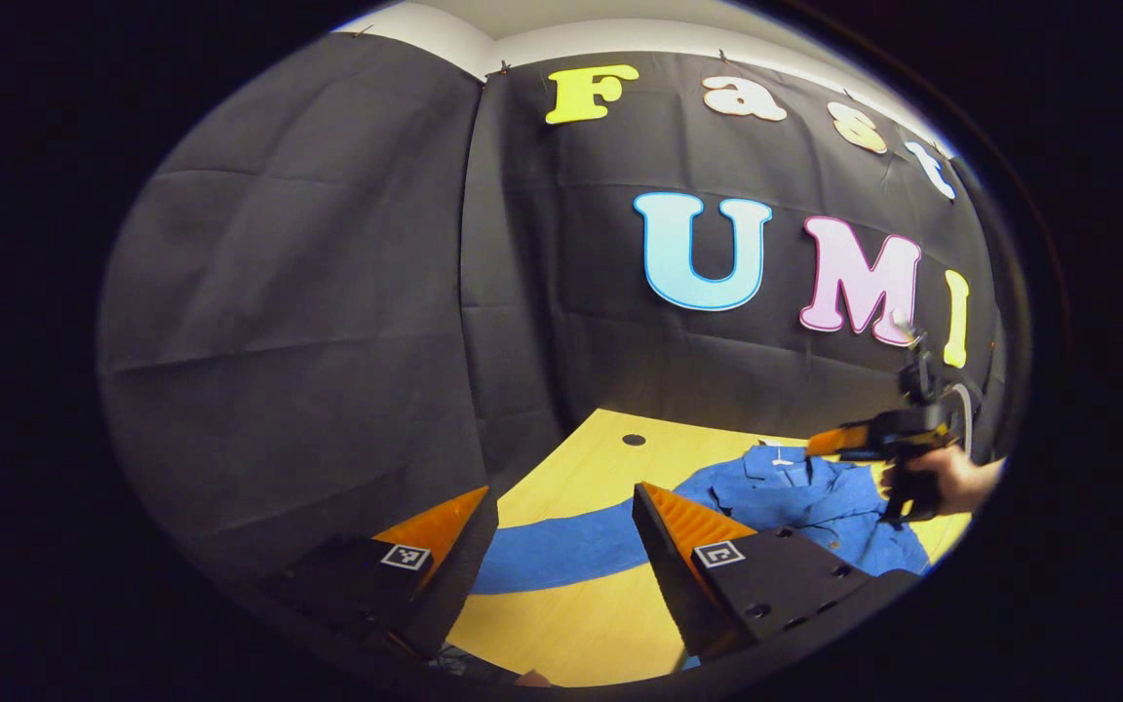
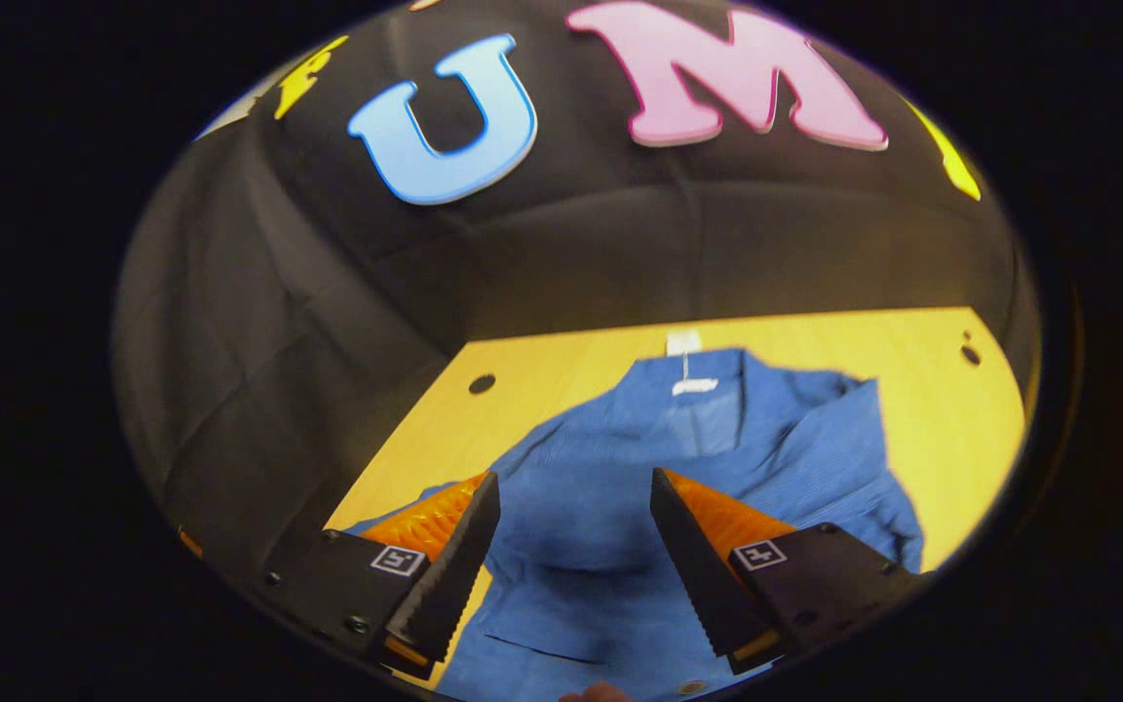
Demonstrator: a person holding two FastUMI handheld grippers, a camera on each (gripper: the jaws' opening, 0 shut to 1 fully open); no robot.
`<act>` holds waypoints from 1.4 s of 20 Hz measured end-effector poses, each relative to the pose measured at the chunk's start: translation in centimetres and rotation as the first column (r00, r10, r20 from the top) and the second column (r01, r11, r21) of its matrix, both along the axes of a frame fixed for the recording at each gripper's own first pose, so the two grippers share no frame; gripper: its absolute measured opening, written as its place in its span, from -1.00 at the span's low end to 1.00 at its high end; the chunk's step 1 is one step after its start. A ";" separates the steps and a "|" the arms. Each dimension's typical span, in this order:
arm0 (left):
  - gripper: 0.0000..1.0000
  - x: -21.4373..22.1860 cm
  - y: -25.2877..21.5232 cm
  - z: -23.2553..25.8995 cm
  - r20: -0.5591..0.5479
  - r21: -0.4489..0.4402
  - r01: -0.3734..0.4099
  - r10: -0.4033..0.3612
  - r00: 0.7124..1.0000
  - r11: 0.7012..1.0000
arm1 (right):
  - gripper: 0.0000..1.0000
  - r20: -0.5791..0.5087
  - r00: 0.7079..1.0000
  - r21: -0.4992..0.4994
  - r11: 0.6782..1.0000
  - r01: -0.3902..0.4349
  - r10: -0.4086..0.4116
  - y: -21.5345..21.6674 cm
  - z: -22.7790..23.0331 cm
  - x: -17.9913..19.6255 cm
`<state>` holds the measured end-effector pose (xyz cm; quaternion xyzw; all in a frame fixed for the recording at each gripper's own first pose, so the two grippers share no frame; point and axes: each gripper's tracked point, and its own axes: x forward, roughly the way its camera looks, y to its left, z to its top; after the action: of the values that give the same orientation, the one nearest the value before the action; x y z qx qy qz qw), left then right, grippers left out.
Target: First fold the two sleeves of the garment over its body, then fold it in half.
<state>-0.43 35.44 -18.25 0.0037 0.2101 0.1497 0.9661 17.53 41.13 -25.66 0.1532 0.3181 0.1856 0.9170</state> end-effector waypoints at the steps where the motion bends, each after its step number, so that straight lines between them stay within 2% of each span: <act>1: 0.60 0.2 0.6 -0.9 -0.005 0.009 0.000 0.000 1.000 1.000 | 0.72 0.089 0.995 -0.023 0.999 0.034 -0.032 -2.1 2.5 0.3; 2: 0.60 0.5 1.1 -1.6 -0.014 0.020 -0.001 0.001 1.000 1.000 | 0.97 0.182 0.982 -0.064 0.996 0.057 -0.045 -4.6 4.7 0.3; 3: 0.60 0.8 1.6 -2.4 -0.024 0.032 -0.002 0.002 1.000 0.999 | 0.95 0.277 0.959 -0.127 0.987 0.095 -0.057 -7.5 6.8 -0.1; 5: 0.60 1.1 2.8 -3.9 -0.049 0.059 -0.009 0.012 0.999 0.998 | 0.96 0.440 0.894 -0.238 0.949 0.205 -0.083 -13.3 11.9 -2.0; 7: 0.62 1.2 3.0 -4.9 -0.054 0.071 0.000 0.004 0.999 0.997 | 0.96 0.572 0.817 -0.274 0.922 0.272 -0.070 -17.0 16.4 -4.5; 8: 0.63 1.5 3.2 -5.4 -0.042 0.071 0.004 -0.001 0.999 0.997 | 0.75 0.599 0.796 -0.283 0.908 0.309 -0.084 -18.5 17.6 -5.9; 9: 0.63 1.7 3.5 -6.1 -0.046 0.064 0.001 0.002 0.999 0.998 | 0.98 0.608 0.786 -0.281 0.897 0.343 -0.110 -20.4 18.7 -7.4; 10: 0.63 1.8 4.2 -7.0 -0.051 0.057 -0.008 0.011 0.999 0.998 | 0.91 0.612 0.779 -0.270 0.888 0.372 -0.141 -22.1 20.1 -8.9; 11: 0.63 1.6 4.7 -7.9 -0.057 0.050 -0.024 0.027 0.998 0.998 | 0.99 0.627 0.760 -0.257 0.876 0.407 -0.169 -23.6 21.6 -9.9; 12: 0.63 1.6 5.4 -8.6 -0.059 0.047 -0.041 0.043 0.997 0.998 | 0.99 0.659 0.726 -0.242 0.859 0.452 -0.197 -25.5 22.9 -12.4; 13: 0.63 1.5 6.1 -9.6 -0.073 0.047 -0.060 0.063 0.995 0.997 | 0.84 0.694 0.686 -0.227 0.838 0.497 -0.220 -27.3 25.1 -13.6; 14: 0.63 1.4 6.8 -10.5 -0.095 0.053 -0.074 0.079 0.992 0.996 | 0.83 0.721 0.653 -0.209 0.825 0.525 -0.233 -28.2 27.1 -14.4; 16: 0.63 1.1 8.0 -12.3 -0.151 0.074 -0.092 0.102 0.983 0.993 | 0.83 0.753 0.615 -0.196 0.812 0.550 -0.235 -29.1 29.7 -15.1; 17: 0.64 0.9 8.7 -13.1 -0.184 0.079 -0.100 0.113 0.976 0.992 | 0.99 0.760 0.608 -0.196 0.810 0.553 -0.231 -29.3 30.6 -15.2; 18: 0.65 1.0 9.3 -13.9 -0.211 0.077 -0.107 0.121 0.970 0.991 | 0.84 0.765 0.602 -0.193 0.810 0.553 -0.229 -29.2 31.5 -15.3; 21: 0.65 1.9 9.6 -16.2 -0.291 0.018 -0.145 0.144 0.946 0.989 | 0.86 0.775 0.593 -0.182 0.821 0.541 -0.219 -28.5 32.8 -15.3; 22: 0.66 2.0 9.5 -17.1 -0.324 -0.013 -0.156 0.143 0.935 0.988 | 0.99 0.774 0.596 -0.186 0.824 0.535 -0.213 -28.1 32.8 -15.3; 25: 0.66 1.9 9.9 -18.9 -0.400 -0.046 -0.187 0.154 0.904 0.981 | 0.99 0.750 0.633 -0.202 0.845 0.495 -0.191 -26.6 31.5 -15.2; 28: 0.66 1.9 10.3 -20.0 -0.477 -0.031 -0.207 0.167 0.863 0.978 | 1.00 0.695 0.698 -0.221 0.873 0.435 -0.172 -25.3 29.3 -14.7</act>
<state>1.52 45.70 -38.25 -0.0193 0.4439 0.2287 0.8662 2.85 15.82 3.63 -0.0454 -0.0251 0.0070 0.9986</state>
